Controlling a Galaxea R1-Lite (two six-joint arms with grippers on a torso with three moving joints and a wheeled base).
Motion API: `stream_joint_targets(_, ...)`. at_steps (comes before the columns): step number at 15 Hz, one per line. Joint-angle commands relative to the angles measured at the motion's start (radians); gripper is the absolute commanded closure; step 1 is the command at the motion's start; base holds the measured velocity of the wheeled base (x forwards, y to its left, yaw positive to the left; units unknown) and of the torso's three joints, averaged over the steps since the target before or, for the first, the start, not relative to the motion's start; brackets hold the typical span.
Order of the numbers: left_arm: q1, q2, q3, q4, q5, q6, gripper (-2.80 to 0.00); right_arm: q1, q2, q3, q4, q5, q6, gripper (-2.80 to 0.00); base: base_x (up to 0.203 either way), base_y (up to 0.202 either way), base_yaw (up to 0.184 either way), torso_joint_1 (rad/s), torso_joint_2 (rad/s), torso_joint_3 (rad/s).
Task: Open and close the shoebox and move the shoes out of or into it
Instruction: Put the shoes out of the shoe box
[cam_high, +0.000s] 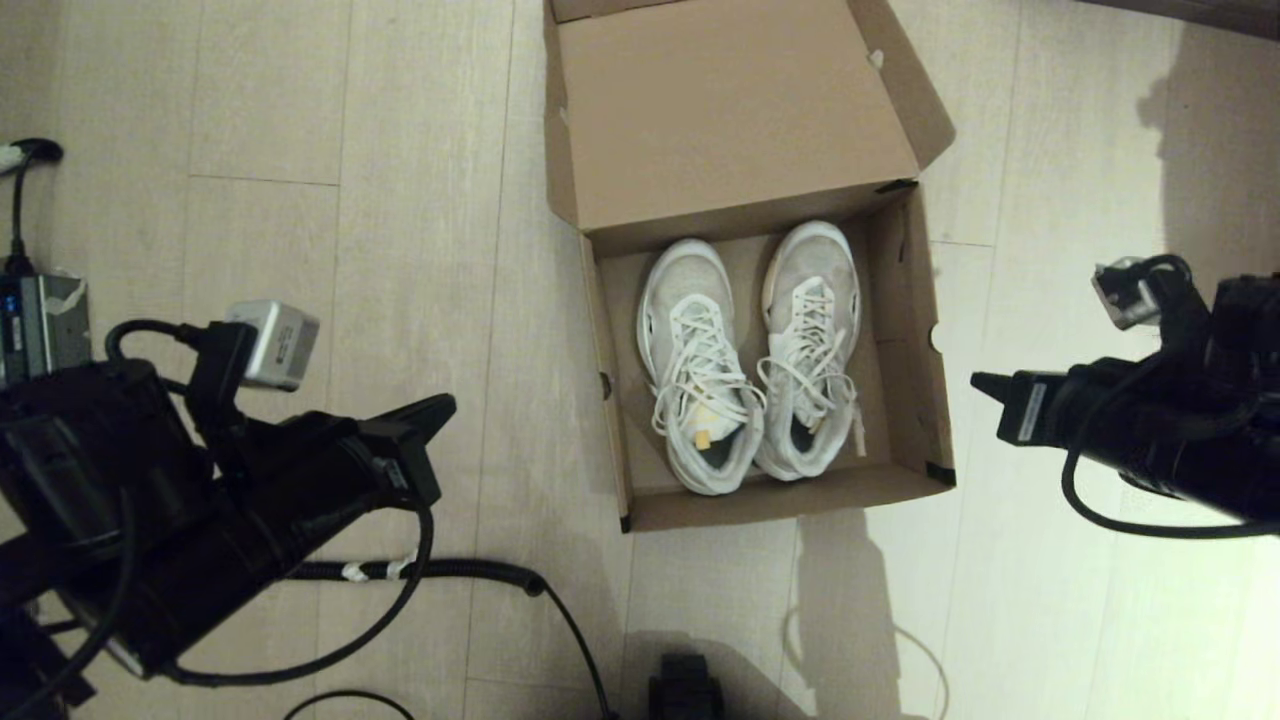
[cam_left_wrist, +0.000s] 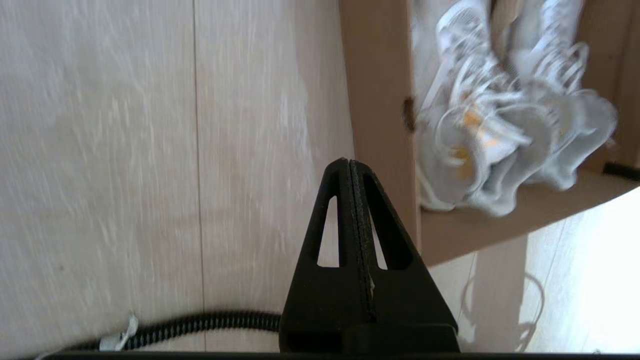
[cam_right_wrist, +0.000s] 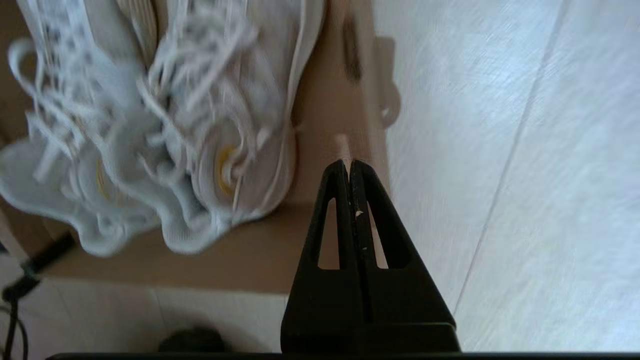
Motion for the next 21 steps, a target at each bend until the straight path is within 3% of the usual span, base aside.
stream_joint_targets(1, 0.004, -0.004, -0.026, -0.006, 0.000, -0.001, 0.00, 0.011, 0.062, 0.047, -0.058, 0.007, 0.000, 0.00, 0.000, 0.000, 0.000, 0.000, 0.00, 0.000)
stream_joint_targets(4, 0.005, 0.036, -0.065, -0.006, -0.001, -0.002, 0.00, 0.054, 0.143, 0.119, -0.229, 0.016, -0.003, 0.00, 0.000, 0.000, 0.000, 0.000, 0.00, 0.000)
stream_joint_targets(9, 0.009, 0.058, -0.060, -0.020, -0.025, -0.011, 0.00, 0.089, 0.198, 0.221, -0.286, 0.038, -0.001, 0.00, 0.000, 0.000, 0.000, 0.000, 0.00, 0.000)
stream_joint_targets(17, 0.010, 0.057, -0.063, -0.020, -0.037, -0.012, 0.00, 0.090, 0.515, 0.360, -0.741, 0.032, -0.022, 0.00, 0.000, 0.000, 0.000, 0.000, 0.00, 0.000)
stream_joint_targets(21, 0.010, 0.057, -0.058, -0.020, -0.037, -0.013, 0.00, 0.090, 0.521, 0.430, -0.788, 0.032, -0.026, 0.00, 0.000, 0.000, 0.000, 0.000, 0.00, 0.000)
